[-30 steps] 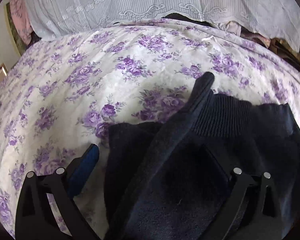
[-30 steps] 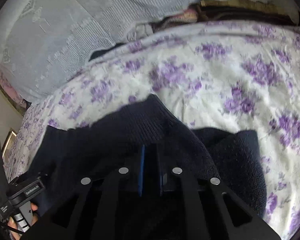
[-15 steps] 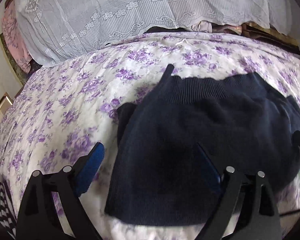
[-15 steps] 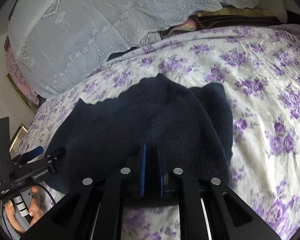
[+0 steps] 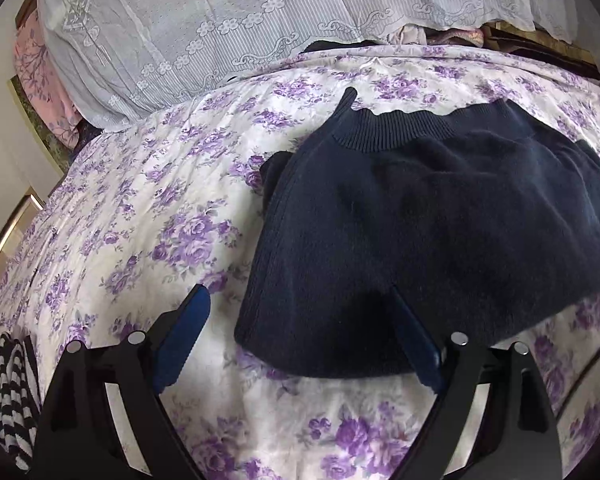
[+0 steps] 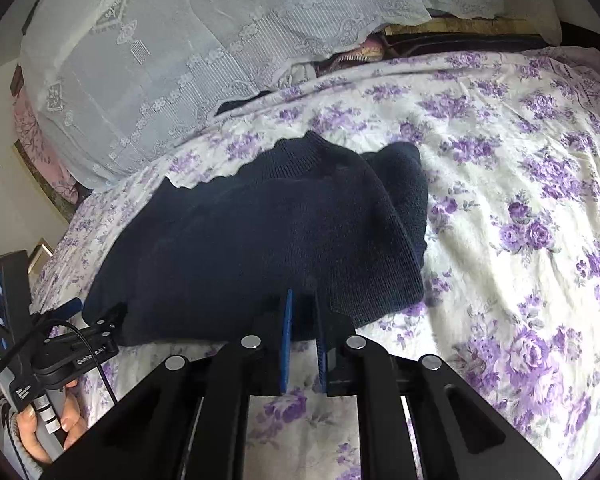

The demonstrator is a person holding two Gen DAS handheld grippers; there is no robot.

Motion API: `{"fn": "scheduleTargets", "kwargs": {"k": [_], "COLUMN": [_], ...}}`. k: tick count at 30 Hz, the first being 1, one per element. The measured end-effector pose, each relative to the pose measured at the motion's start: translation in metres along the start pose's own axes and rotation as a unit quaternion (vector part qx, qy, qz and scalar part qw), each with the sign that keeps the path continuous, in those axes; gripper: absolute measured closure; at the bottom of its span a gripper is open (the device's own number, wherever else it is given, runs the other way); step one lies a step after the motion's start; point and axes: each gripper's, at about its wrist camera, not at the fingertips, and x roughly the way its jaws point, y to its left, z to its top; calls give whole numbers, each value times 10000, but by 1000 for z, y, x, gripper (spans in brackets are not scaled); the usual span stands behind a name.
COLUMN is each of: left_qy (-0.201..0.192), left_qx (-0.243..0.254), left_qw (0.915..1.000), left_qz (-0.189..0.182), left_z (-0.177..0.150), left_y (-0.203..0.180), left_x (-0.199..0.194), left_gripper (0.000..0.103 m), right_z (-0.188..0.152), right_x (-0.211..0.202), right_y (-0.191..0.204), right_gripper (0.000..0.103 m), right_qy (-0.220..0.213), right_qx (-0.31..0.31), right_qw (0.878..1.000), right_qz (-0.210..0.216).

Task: Fold small clothes

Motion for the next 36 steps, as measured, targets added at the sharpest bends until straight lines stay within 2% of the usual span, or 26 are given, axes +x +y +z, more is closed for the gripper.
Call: {"fn": "scheduleTargets", "kwargs": {"k": [2, 6, 7, 9, 11, 12, 14, 16, 18, 19, 20, 22, 24, 26, 27, 29, 31, 33, 36], "left_qy": [55, 208, 267, 292, 250, 234, 190, 150, 11, -183, -318, -581, -965, -1378, -1444, -1295, -1159, -1135, -1232], "left_qx": [7, -67, -116, -280, -458, -574, -802, -730, -229, 140, 300, 449, 494, 752, 926, 1171, 1110, 957, 837], "left_qw": [10000, 9997, 9993, 9978, 9965, 9954, 9926, 9923, 9970, 9992, 9990, 9971, 9932, 9870, 9850, 9846, 9870, 9887, 9886], "left_qz": [-6, -106, -226, -532, -654, -727, -894, -994, -736, -315, -56, 210, 434, 343, 196, 18, -43, -226, -224], "left_z": [-2, -2, -1, 4, 12, 19, 39, 62, 94, 120, 141, 180, 199, 203, 200, 201, 206, 214, 218], "left_y": [-1, 3, 8, 23, 38, 46, 56, 48, 26, 12, 7, -3, -11, -28, -38, -58, -67, -65, -64], "left_x": [3, 5, 2, -8, -17, -21, -26, -31, -36, -42, -48, -67, -93, -121, -128, -129, -132, -141, -176], "left_gripper": [15, 15, 16, 16, 16, 16, 17, 17, 22, 23, 23, 23, 20, 14, 14, 14, 15, 16, 16], "right_z": [-1, -2, -2, 0, 7, 11, 21, 31, 42, 48, 53, 58, 57, 51, 47, 42, 43, 47, 50], "right_x": [8, -2, -8, -23, -36, -41, -41, -37, -30, -27, -26, -27, -30, -28, -25, -15, -16, -35, -68], "right_y": [-8, -13, -13, -17, -31, -39, -52, -60, -63, -64, -64, -65, -66, -68, -70, -77, -81, -75, -64], "right_gripper": [93, 95, 91, 90, 78, 69, 69, 69, 69, 69, 69, 69, 66, 64, 64, 63, 63, 63, 63], "right_qy": [166, 22, -74, -305, -561, -646, -668, -618, -520, -486, -495, -560, -664, -682, -650, -510, -396, -596, -874], "right_qx": [176, 316, 311, 368, 637, 798, 1015, 1164, 1250, 1254, 1239, 1212, 1172, 1074, 1052, 1201, 1394, 1295, 1019], "right_qw": [9997, 9993, 9993, 9986, 9960, 9944, 9923, 9909, 9905, 9907, 9909, 9909, 9906, 9916, 9922, 9913, 9890, 9890, 9901], "right_qz": [89, 207, 206, 234, 265, 258, 246, 256, 237, 204, 178, 170, 239, 211, 178, 140, 286, 391, 403]}}
